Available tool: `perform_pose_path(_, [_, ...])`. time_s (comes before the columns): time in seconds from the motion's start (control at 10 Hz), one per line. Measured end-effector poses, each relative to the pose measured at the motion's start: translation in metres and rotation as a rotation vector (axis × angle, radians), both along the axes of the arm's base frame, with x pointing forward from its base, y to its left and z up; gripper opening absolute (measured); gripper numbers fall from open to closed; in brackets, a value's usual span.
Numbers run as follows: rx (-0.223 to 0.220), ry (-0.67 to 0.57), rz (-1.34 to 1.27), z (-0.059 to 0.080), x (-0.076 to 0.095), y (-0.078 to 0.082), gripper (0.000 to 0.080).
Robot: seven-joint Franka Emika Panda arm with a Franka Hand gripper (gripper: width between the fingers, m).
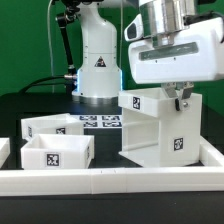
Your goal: Assemble drawer
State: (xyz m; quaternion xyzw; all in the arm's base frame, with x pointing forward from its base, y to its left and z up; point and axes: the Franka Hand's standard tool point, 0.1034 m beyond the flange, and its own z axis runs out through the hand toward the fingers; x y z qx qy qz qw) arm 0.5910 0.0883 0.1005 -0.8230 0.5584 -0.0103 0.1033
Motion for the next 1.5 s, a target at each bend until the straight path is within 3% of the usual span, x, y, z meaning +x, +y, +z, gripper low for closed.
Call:
perform_pose_path(0.5, [0.105,0.072,-0.378,-0.002,0.036,0.003,0.0042])
perform_pose_path(0.8, [0.12,0.071,-0.382,-0.002,0.06,0.005,0.0042])
perform_pose_path(1.1, [0.121,0.091,-0.371,-0.002,0.059,0.006,0.0042])
perform_pose_path(1.4, [0.12,0.086,-0.359,0.0,0.061,0.007,0.042])
perform_pose_path(1.5, [0.12,0.084,-0.357,0.0,0.061,0.007,0.042])
